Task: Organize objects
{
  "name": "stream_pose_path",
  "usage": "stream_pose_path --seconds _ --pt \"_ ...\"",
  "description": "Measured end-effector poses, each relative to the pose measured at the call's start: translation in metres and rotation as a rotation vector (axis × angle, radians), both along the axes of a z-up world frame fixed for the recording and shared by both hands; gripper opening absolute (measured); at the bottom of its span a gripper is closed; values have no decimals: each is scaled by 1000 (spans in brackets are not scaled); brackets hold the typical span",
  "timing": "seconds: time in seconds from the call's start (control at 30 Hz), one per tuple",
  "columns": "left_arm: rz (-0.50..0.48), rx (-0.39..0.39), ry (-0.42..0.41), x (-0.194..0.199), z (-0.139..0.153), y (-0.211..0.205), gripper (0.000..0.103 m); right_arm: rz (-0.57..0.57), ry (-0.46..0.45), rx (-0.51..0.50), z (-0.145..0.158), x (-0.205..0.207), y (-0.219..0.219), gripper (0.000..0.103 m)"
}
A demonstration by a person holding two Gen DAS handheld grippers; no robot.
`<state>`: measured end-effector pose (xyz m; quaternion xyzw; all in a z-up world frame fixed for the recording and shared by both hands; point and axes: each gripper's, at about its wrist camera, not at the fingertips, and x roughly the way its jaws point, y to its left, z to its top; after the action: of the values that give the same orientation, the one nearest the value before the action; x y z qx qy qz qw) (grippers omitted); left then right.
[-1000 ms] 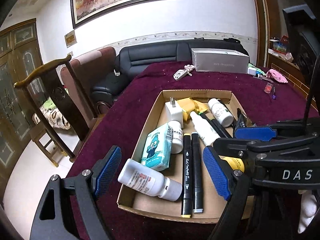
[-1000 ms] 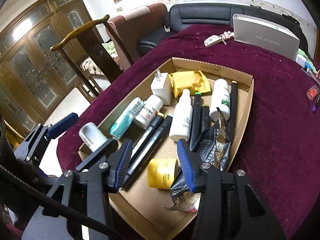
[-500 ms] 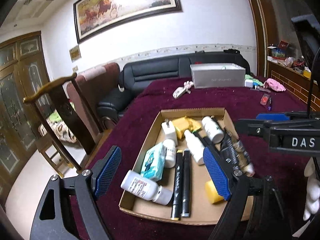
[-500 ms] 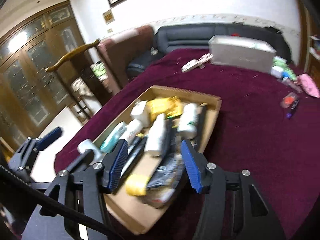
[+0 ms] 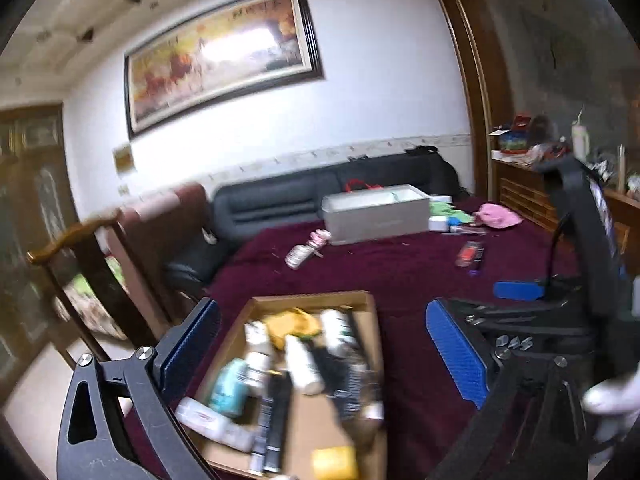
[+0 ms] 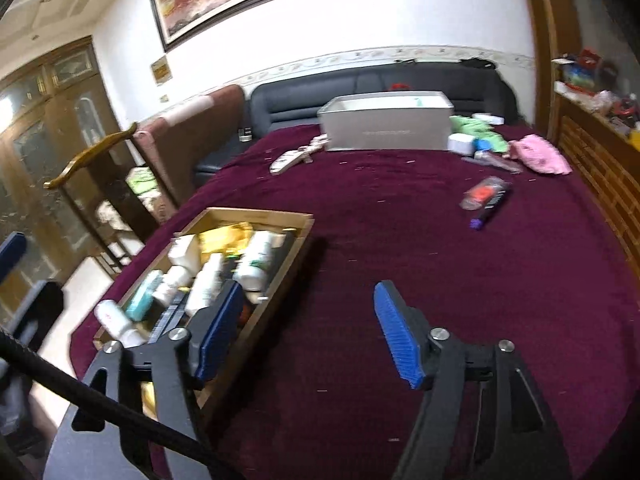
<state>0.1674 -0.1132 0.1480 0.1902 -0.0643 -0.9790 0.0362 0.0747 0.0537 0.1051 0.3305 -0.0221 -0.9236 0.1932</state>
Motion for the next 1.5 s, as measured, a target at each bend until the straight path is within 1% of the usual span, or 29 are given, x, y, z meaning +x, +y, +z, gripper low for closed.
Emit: stream_pose_path --seconds 0.07,0.13,0.23,0.33,0.53,0.63,0.87,1.17,1.37,1.5 --pt "19 18 -26 -7 0 7 101 -29 22 57 -2 1 5 74" --pt "44 15 -39 -11 -1 13 101 -51 39 106 -6 3 7 79" --pt "95 23 -62 -17 -4 15 101 -54 58 162 -15 7 7 79" --pt "136 55 -82 -16 -7 14 101 -48 50 192 -26 7 4 79" --pt "222 47 -105 -14 -16 11 101 -7 -13 195 -49 8 -7 79" --pt "257 60 -116 -15 -20 4 101 18 -43 185 -56 11 -14 79" --pt "314 107 -135 -18 -27 -14 101 43 -40 202 -59 15 -27 79" --pt "349 109 -158 -21 -38 -18 101 48 -53 208 -63 12 -34 80" --pt "399 138 -169 -23 -43 -28 101 58 -62 213 -66 11 -37 80" --pt "416 150 -181 -25 -46 -33 101 66 -64 217 -68 11 -40 80"
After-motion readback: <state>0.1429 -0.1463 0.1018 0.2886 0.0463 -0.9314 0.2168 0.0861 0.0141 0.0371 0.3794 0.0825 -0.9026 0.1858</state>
